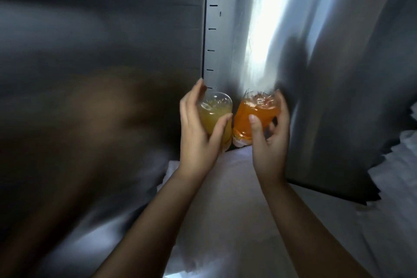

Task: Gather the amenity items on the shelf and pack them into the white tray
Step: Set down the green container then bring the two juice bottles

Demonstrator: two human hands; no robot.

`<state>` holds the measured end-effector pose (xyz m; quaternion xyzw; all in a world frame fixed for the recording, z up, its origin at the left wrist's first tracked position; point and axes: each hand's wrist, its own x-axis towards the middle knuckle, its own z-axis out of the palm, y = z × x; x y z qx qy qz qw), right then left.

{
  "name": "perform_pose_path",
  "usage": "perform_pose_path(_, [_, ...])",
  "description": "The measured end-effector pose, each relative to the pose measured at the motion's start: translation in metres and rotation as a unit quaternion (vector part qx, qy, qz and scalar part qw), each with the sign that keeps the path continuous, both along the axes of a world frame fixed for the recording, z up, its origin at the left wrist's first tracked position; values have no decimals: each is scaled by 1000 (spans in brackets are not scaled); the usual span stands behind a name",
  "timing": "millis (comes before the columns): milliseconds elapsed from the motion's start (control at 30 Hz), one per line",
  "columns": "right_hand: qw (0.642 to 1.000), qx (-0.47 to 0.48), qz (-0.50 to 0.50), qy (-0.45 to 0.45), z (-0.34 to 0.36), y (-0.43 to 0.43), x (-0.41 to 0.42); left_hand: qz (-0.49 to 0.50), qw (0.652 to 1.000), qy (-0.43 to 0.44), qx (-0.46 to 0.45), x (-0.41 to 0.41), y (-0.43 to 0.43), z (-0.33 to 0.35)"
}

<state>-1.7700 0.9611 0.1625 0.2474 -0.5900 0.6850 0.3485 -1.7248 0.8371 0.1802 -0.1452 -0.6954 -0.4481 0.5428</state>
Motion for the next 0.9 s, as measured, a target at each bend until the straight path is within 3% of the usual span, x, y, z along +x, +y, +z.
perform_pose_path(167, [999,-34,15,-25,8,5,6,-38,998,18,40,5,5,5])
perform_pose_path(233, [998,-19,31,-51,2,5,3,-55,998,-17,32,3,9,-6])
perform_pose_path(433, [980,87,93,-151,-50,7,-4,-78,979,-147,119,-15,15,-50])
perform_pose_path(600, [975,140,83,-154,-58,9,-9,-148,946,-217,187,-17,11,-76])
perform_pose_path(700, [980,111,72,-149,-61,10,-5,-137,958,-194,161,-12,12,-74])
perform_pose_path(833, [988,97,27,-115,-66,12,6,-66,995,-56,56,-3,18,-74])
perform_pose_path(900, [990,99,7,-96,-66,12,9,-66,996,-50,20,-5,17,-75])
